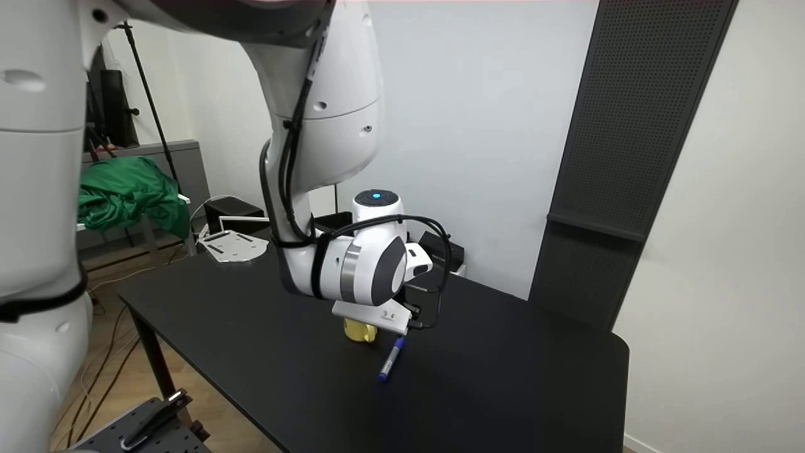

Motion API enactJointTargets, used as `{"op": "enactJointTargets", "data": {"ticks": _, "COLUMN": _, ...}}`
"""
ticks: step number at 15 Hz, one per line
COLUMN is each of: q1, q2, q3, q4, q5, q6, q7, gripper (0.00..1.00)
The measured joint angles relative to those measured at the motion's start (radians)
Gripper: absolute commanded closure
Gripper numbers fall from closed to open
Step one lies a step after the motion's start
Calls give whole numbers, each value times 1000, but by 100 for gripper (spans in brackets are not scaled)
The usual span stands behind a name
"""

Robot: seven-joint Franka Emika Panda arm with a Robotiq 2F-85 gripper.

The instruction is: Remove the blue marker from the yellow mug

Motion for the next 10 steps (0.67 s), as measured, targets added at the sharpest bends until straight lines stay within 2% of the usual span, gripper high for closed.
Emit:
{"op": "enactJointTargets", "data": {"ticks": 3, "q1": 0, "q2": 0, "q3": 6, "q4": 9, "q5": 9, "q6": -46, "q7": -1, "gripper": 2}}
{"op": "enactJointTargets", "data": {"ticks": 7, "q1": 0, "q2": -15, "q3": 33, "q4": 31, "q5": 55, "q6": -182, "q7": 0, "gripper": 0}}
{"op": "enactJointTargets", "data": {"ticks": 8, "q1": 27, "q2": -27, "q3": 20, "q4": 32, "q5": 120, "q6": -208, "q7": -31, "gripper": 0}}
{"op": "enactJointTargets", "data": {"ticks": 10, "q1": 137, "q2": -71, "q3": -57, "q4": 32, "q5": 261, "q6": -268, "q7": -110, "gripper": 0}}
